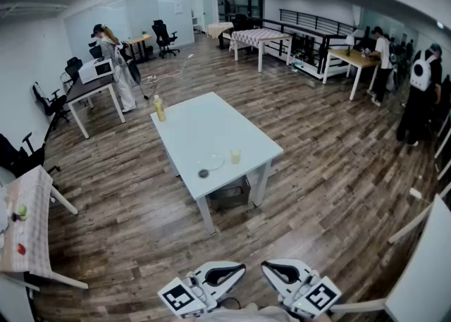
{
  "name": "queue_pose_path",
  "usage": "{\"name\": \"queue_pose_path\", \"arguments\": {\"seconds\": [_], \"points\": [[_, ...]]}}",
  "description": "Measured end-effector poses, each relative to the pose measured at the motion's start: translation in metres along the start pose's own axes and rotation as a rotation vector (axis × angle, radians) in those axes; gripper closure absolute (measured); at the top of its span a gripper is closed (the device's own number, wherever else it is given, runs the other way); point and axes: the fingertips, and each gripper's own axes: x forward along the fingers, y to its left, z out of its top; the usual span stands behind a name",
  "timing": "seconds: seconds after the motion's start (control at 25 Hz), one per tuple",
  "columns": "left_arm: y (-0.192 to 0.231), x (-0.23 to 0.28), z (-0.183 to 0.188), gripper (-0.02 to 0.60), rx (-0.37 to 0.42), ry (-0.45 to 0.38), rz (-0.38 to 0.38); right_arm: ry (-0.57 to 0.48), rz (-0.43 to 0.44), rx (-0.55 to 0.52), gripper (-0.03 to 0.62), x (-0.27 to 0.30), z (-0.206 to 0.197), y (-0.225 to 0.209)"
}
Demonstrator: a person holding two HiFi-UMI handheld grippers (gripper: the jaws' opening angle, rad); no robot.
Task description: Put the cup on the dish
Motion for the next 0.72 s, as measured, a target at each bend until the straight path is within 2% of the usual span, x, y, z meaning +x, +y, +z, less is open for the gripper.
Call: {"name": "queue_pose_path", "arguments": {"seconds": [0.44, 0.64, 0.72], "points": [[-0.003, 0.011, 0.0, 0.581, 0.002, 0.005, 0.005, -0.001, 0.012, -0.001, 0.563, -0.005, -0.001, -0.01], [-0.002, 0.013, -0.001, 0.581, 0.001, 0.012, 0.002, -0.07, 0.047, 0.055, 0.562, -0.006, 0.008, -0.011], [-0.003, 0.014, 0.002, 0.581, 0.002, 0.008, -0.002, -0.061, 0.057, 0.049, 0.562, -0.005, 0.007, -0.009]]}}
